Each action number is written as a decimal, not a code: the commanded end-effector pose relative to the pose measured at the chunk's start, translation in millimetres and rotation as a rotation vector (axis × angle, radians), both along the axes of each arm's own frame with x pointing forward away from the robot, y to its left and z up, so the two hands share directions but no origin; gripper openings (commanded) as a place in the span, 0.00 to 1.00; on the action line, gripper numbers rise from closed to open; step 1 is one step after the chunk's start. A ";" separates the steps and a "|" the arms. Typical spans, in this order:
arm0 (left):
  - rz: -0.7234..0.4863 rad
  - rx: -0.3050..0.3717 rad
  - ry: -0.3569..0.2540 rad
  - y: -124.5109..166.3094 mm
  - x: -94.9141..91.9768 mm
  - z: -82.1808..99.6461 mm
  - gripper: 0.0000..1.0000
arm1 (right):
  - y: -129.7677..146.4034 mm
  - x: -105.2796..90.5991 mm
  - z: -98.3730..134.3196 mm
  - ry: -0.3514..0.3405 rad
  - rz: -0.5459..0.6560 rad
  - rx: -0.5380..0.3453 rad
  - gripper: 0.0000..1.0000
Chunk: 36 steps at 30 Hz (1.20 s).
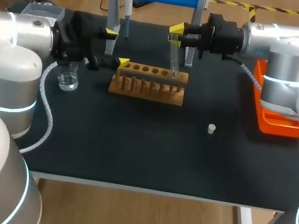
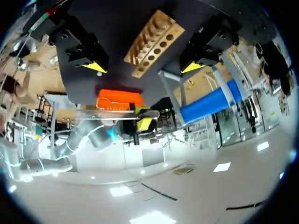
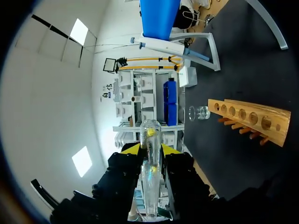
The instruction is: Invert the test tube, pick up the pipette, mount the tip to pipette, aspirate from beaker and dispense into the tube, eject the tip, return the pipette, and cap with the stopper.
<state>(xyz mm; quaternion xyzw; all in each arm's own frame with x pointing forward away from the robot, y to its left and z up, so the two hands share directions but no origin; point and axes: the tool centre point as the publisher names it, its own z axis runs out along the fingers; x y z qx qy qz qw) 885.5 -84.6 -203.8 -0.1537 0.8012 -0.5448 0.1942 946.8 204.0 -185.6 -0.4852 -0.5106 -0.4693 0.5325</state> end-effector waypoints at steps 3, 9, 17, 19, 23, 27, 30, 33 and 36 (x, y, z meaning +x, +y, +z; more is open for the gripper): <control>-0.395 -0.219 -0.780 -9.2 -17.6 7.3 1.00 | -0.9 -0.6 0.7 -0.001 0.000 -0.002 0.00; -0.511 -0.217 -0.697 -15.2 -13.2 12.4 1.00 | -0.9 -0.6 0.7 -0.001 0.000 -0.002 0.00; -0.511 -0.217 -0.697 -15.2 -13.2 12.4 1.00 | -0.9 -0.6 0.7 -0.001 0.000 -0.002 0.00; -0.557 -0.068 -0.980 -20.6 -21.5 29.6 1.00 | -0.9 -0.6 0.7 -0.001 0.000 -0.002 0.00; -0.548 0.029 -1.209 -22.7 -31.3 36.3 1.00 | -0.9 -0.6 0.7 -0.001 0.000 -0.002 0.00; -0.494 0.169 -1.252 -24.8 -34.7 32.6 1.00 | -0.9 -0.6 0.7 -0.001 0.000 -0.002 0.00; -0.465 0.209 -1.261 -29.0 -36.9 28.8 1.00 | -0.9 -0.6 0.7 -0.001 0.000 -0.002 0.00; -0.440 0.204 -1.153 -31.1 -32.8 26.2 1.00 | -0.9 -0.6 0.7 -0.001 0.000 -0.002 0.00; -0.440 0.204 -1.153 -31.1 -32.8 26.2 1.00 | -0.9 -0.6 0.7 -0.001 0.000 -0.002 0.00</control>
